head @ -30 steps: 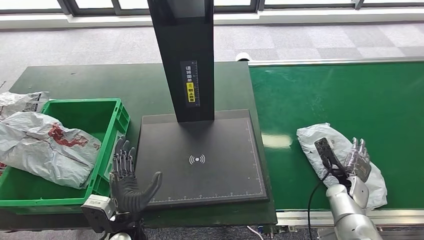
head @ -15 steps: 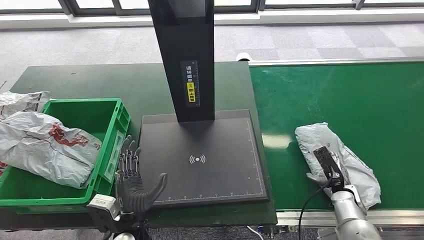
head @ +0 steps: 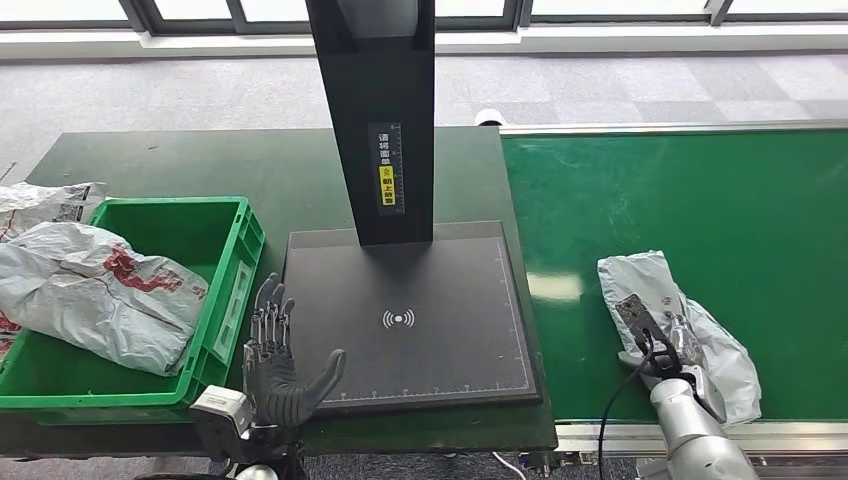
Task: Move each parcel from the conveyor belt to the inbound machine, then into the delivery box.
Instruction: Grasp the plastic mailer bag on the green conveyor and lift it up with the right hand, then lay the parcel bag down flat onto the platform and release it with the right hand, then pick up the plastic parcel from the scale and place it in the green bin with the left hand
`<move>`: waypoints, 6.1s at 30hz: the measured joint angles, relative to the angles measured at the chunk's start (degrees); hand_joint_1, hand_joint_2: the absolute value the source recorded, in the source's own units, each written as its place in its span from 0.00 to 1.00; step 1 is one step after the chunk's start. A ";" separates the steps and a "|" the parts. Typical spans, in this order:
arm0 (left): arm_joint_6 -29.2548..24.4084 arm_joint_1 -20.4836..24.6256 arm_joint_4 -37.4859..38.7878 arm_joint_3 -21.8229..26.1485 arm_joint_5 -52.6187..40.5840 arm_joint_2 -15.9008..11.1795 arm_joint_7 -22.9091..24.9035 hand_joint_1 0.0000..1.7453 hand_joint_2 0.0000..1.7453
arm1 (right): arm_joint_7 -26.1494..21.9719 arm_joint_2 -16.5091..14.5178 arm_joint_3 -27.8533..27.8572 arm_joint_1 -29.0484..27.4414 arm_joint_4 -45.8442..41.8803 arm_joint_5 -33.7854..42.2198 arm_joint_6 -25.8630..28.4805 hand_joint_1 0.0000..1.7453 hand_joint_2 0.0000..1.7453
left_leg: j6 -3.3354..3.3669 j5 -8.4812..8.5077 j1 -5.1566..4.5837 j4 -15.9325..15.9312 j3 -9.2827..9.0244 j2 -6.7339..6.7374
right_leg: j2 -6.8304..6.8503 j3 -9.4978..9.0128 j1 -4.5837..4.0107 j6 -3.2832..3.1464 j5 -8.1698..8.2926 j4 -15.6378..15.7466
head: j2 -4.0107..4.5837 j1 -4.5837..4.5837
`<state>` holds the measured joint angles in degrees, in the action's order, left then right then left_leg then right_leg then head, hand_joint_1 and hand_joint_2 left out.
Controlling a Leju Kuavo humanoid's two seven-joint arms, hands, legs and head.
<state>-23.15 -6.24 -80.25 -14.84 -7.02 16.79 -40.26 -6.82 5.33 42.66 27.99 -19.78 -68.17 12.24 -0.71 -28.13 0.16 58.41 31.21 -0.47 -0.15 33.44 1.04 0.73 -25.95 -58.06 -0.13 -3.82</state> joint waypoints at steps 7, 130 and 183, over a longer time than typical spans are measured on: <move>-0.09 0.29 0.86 0.00 -0.60 0.02 0.00 0.00 1.00 | 2.92 0.00 -1.60 -0.95 -0.14 -3.41 3.10 1.00 1.00 | 0.18 0.03 0.00 0.09 0.03 0.00 | -0.01 -0.13 0.02 0.16 0.10 0.08 | 0.00 0.00; -1.44 5.93 10.22 -4.09 -1.58 -0.31 0.00 0.00 1.00 | -33.39 -18.23 -52.34 -13.23 -39.68 61.40 -17.44 0.00 0.00 | 0.01 0.12 0.07 0.02 0.62 0.12 | -0.21 0.61 -0.03 0.12 0.14 0.04 | 0.00 0.00; 0.61 40.27 59.87 -9.24 -47.05 5.01 42.58 0.52 1.00 | -33.20 -22.46 -63.14 -17.04 -79.05 35.76 27.83 0.00 1.00 | 0.02 0.34 0.06 0.04 0.64 -0.15 | 0.06 0.47 -0.02 0.10 0.37 0.04 | 0.00 0.00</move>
<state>-22.53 34.02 -20.39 -24.08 -54.07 21.79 2.32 -40.02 -17.13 -20.48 10.95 -98.83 -32.41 40.06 -0.69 -27.79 0.23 58.45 31.86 -0.62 -0.09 33.91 1.02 0.82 -25.58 -58.02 -0.13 -3.82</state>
